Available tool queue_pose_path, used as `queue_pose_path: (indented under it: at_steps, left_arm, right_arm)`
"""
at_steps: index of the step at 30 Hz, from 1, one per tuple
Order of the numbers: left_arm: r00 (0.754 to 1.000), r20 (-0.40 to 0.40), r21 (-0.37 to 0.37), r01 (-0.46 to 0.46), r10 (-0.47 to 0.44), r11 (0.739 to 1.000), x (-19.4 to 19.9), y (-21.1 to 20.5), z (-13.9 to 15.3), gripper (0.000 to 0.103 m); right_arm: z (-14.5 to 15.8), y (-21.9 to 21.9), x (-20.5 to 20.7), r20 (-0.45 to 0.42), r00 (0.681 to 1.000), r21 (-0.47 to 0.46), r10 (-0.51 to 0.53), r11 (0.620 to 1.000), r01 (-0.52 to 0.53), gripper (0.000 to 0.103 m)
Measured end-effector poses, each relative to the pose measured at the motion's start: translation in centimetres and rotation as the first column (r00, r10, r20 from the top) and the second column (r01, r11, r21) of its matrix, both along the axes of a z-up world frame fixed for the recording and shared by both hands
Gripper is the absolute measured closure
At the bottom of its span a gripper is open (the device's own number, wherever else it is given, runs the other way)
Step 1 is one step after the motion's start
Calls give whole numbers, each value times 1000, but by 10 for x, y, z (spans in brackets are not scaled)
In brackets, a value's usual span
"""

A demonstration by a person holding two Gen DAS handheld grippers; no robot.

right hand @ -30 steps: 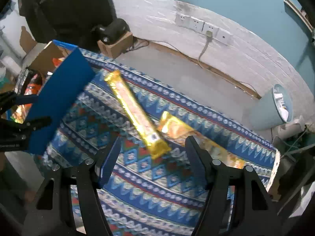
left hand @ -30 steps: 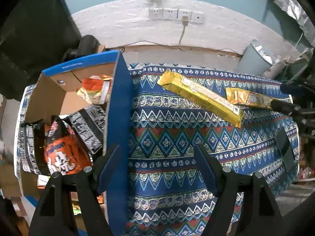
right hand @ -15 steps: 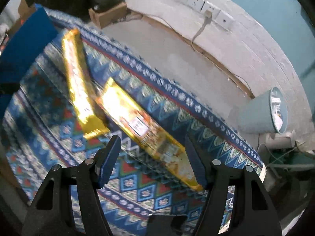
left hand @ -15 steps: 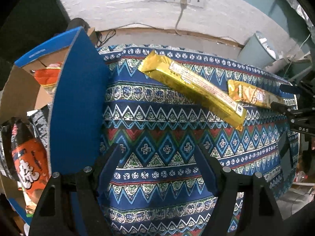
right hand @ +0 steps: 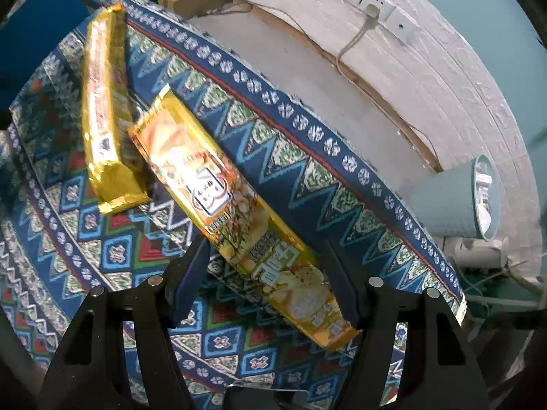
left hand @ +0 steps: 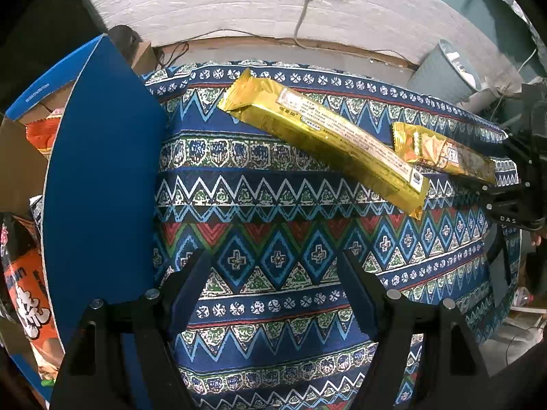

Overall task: Organize snacks
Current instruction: 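Move both grippers back toward the two yellow bars on the cloth, then grasp the gold bar with left gripper while right grasps the printed yellow bar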

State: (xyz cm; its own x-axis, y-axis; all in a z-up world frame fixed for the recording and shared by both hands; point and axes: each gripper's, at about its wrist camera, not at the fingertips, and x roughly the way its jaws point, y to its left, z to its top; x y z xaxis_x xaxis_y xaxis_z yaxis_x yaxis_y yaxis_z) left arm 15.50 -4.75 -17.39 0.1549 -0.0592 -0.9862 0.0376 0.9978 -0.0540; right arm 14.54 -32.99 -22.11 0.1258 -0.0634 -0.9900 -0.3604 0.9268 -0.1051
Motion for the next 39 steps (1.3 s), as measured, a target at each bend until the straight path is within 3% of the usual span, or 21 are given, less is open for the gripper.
queue_pose_path:
  at_steps: [3,9,12,18,24,29,35,39]
  left_arm:
    - [1000,-5,1,-4,4,1000,0,0,-2,25]
    - [1000,-12,2,-7,7,1000,0,2,-3,25]
    - [1000,-11,1,-7,7,1000,0,0,-3,25]
    - [1000,-12,14,3,-3,1000,-1,-7,-2,25]
    - [1000,-25,9,-13,13,1000,-1,-10,-5,25]
    - [998,-40,-28,-55,54,998,4,-9,-10,25]
    - [989,-16,-60,-145,144,988,26,-10,-17,25]
    - [982,-4,-81,-187,188,979,46,-16,-20,21]
  right_arm:
    - [-9,-3,1,-14,1000,-25,0,1000,0,35]
    - [-9,17,-8,-13,998,-10,68,998,-68,65]
    - [-7,34,-19,-15,992,13,129,992,-129,72]
    - [-6,59,-40,-31,979,68,201,978,-198,73]
    - [-2,69,-60,-22,981,121,195,974,-191,73]
    - [4,85,-86,-33,990,203,140,971,-130,73]
    - [5,76,-88,-31,999,180,-35,983,40,73]
    - [5,50,-83,-36,982,192,-186,963,190,73]
